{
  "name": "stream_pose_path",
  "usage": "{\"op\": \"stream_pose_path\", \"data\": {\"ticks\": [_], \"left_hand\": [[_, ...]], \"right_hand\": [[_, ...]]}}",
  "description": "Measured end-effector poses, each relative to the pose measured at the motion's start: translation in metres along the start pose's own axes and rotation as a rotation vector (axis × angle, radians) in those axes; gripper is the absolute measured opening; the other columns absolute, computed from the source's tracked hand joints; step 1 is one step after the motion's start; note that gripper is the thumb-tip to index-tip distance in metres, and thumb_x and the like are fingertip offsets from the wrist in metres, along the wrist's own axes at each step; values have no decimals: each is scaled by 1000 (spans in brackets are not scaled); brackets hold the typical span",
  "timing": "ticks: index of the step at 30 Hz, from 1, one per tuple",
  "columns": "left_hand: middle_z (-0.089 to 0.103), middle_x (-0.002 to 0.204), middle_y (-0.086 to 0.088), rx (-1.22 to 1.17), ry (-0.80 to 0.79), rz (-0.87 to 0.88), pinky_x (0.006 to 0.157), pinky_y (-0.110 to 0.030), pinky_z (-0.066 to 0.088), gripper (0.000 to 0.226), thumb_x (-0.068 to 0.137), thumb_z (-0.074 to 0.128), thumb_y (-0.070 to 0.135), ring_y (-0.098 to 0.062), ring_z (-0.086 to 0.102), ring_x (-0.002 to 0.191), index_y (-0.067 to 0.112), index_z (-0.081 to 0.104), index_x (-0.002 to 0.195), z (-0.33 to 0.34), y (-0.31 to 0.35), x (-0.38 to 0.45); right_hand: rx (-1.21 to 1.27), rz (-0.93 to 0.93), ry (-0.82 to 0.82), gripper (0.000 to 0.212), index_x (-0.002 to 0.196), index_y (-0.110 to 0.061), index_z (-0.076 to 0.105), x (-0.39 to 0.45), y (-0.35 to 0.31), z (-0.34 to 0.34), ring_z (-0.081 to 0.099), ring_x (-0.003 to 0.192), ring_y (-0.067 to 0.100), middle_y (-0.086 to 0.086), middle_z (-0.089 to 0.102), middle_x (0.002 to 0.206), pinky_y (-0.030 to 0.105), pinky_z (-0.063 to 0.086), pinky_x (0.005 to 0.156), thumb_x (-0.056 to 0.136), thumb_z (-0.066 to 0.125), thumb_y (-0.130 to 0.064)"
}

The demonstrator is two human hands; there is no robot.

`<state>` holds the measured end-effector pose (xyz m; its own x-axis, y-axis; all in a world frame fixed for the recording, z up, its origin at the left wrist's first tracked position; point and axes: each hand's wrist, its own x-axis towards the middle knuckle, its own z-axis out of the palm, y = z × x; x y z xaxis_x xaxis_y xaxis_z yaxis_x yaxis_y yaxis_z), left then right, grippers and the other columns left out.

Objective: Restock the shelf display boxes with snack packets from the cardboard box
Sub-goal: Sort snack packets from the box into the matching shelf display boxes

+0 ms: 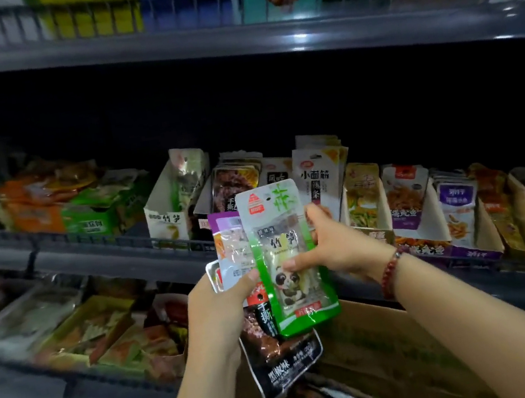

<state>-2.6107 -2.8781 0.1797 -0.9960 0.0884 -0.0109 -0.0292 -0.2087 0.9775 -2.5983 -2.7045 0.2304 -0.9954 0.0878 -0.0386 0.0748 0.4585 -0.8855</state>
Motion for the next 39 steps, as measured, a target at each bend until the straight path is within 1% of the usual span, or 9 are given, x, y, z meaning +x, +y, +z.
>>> {"op": "stream_pose_path", "data": {"ticks": [6,12,16,19,23,26,30,35,39], "left_hand": [[71,85,-2,19,200,26,82,-44,55,22,85,70,4,-26,69,83,24,63,80,-29,13,31],[70,88,-6,-106,346,5,84,-46,55,23,85,68,0,-28,67,82,21,61,80,-58,14,72],[70,86,-6,-167,351,-35,81,-46,56,20,86,68,1,-29,68,81,19,60,81,-66,2,86],[71,84,-5,-189,334,-32,79,-46,57,18,86,68,2,-29,70,80,19,63,83,-65,-5,91],[73,80,-1,-185,346,-1,73,-41,58,17,87,68,6,-23,71,74,22,64,82,-68,-10,95],[74,77,4,-208,326,28,76,-45,58,17,87,68,6,-22,72,75,23,67,83,-65,-9,96],[74,83,5,-169,284,32,80,-48,58,19,87,68,7,-20,72,80,26,67,85,-56,-10,94],[75,84,2,-223,295,-32,81,-49,58,18,87,69,6,-23,72,80,25,67,86,-56,-15,94],[75,85,1,-256,275,-41,81,-48,58,18,87,68,5,-24,72,81,22,68,90,-55,-15,92]], "right_hand": [[7,-47,134,56,114,-20,34,57,-32,11,63,76,5,0,61,104,17,51,52,76,75,-8],[66,-142,302,64,117,-19,33,143,-71,37,62,100,20,-1,58,109,39,55,87,74,79,-8],[75,-149,378,70,129,-16,28,189,-91,58,58,96,17,1,54,114,34,55,81,79,76,-10],[51,-178,504,77,137,-12,25,222,-104,73,58,109,24,6,53,125,38,52,91,79,76,-17],[-13,-213,623,71,137,-8,29,257,-108,92,62,105,24,9,59,122,24,47,75,83,73,-26],[-10,-260,668,74,140,-8,25,273,-101,107,62,105,24,9,60,120,25,48,76,85,71,-21],[-132,-302,654,68,139,-11,26,282,-81,116,61,104,23,10,56,123,20,45,69,86,68,-10],[-355,-317,620,48,118,-9,45,282,-68,110,60,107,26,11,59,119,34,53,84,80,74,-12],[-696,-248,664,28,113,-13,56,277,-61,94,53,112,32,10,59,117,44,48,93,86,62,-12]]}}
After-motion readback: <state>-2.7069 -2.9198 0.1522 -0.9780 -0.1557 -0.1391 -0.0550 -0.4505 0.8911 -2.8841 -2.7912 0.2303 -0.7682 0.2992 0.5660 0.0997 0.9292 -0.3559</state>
